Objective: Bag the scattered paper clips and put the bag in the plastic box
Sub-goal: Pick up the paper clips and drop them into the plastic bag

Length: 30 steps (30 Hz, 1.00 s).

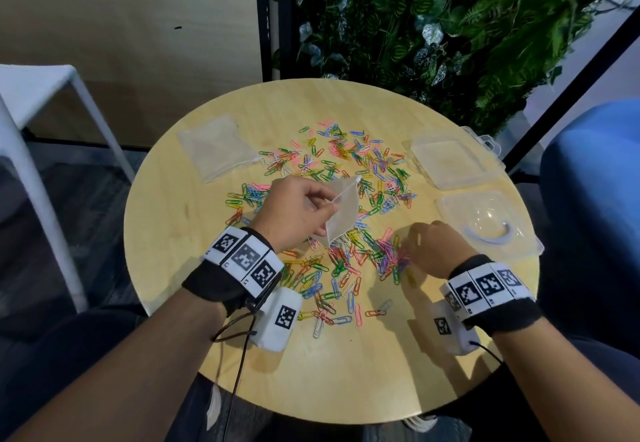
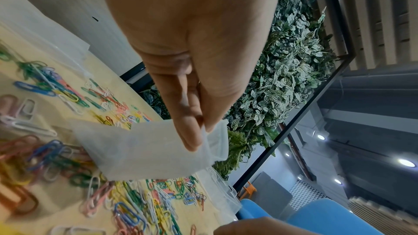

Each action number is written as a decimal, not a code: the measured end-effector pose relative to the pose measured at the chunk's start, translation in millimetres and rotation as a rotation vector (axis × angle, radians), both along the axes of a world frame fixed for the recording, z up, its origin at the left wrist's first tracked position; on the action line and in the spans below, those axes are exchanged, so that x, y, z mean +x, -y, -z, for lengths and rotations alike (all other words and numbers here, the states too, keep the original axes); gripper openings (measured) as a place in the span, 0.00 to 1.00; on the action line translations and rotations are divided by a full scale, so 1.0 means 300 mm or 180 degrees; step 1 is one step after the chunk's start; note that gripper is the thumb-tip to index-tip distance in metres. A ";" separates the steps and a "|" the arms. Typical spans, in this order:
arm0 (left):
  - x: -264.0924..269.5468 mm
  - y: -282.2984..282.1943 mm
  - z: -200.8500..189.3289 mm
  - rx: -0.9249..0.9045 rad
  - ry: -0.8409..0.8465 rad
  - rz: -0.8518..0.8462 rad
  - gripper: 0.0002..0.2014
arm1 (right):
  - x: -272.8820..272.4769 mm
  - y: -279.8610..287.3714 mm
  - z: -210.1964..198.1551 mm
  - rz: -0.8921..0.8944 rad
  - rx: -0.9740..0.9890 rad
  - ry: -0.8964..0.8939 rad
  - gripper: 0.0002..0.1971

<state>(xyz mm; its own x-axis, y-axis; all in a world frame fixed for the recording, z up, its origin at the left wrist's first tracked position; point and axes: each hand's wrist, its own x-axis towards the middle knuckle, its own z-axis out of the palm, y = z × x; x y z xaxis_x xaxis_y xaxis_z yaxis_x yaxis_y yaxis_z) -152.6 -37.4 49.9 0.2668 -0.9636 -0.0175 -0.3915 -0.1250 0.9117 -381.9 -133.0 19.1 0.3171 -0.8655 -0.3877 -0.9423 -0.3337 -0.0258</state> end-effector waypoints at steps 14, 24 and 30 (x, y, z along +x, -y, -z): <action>-0.011 0.005 0.011 0.0036 0.0174 0.0149 0.07 | 0.118 -0.110 0.050 -0.0466 -0.0403 0.0818 0.13; 0.003 0.014 0.009 0.0141 0.0145 0.0108 0.08 | -0.021 0.068 -0.064 0.1521 0.1311 0.3277 0.10; -0.019 0.025 0.020 0.0083 0.0213 0.0181 0.07 | 0.088 0.004 -0.148 0.2038 0.2715 0.4821 0.06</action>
